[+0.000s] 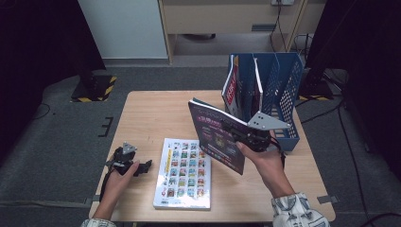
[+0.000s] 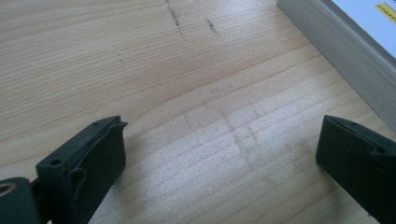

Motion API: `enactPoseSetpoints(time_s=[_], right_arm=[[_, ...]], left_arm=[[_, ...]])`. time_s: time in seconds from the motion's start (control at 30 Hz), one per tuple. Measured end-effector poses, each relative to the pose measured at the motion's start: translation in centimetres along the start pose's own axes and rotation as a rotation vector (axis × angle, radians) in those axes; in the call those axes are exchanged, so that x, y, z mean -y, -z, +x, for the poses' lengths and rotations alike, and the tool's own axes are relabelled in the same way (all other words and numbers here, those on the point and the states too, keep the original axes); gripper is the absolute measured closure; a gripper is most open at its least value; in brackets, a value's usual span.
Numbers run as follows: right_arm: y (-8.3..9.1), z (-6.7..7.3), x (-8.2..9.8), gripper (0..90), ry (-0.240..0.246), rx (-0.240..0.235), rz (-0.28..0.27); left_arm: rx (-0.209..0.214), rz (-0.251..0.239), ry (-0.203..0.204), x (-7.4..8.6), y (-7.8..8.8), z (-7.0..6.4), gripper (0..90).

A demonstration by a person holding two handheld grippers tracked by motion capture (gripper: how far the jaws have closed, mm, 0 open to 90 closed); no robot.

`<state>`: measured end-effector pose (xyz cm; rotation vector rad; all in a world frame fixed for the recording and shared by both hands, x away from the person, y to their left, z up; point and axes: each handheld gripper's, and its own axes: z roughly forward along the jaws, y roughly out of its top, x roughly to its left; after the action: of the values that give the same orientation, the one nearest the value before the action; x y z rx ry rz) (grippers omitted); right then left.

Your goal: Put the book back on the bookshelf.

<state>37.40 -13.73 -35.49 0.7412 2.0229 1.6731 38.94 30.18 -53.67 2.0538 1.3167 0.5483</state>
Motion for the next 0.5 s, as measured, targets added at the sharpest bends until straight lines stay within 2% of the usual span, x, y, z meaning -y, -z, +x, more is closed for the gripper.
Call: enactPoseSetpoints(time_s=[0.5], right_arm=[[1.6,-0.5,0.5,84.1,-0.001,0.015,0.003]], left_arm=[[0.0,0.0,0.0,0.0,0.0,0.0,0.6]])
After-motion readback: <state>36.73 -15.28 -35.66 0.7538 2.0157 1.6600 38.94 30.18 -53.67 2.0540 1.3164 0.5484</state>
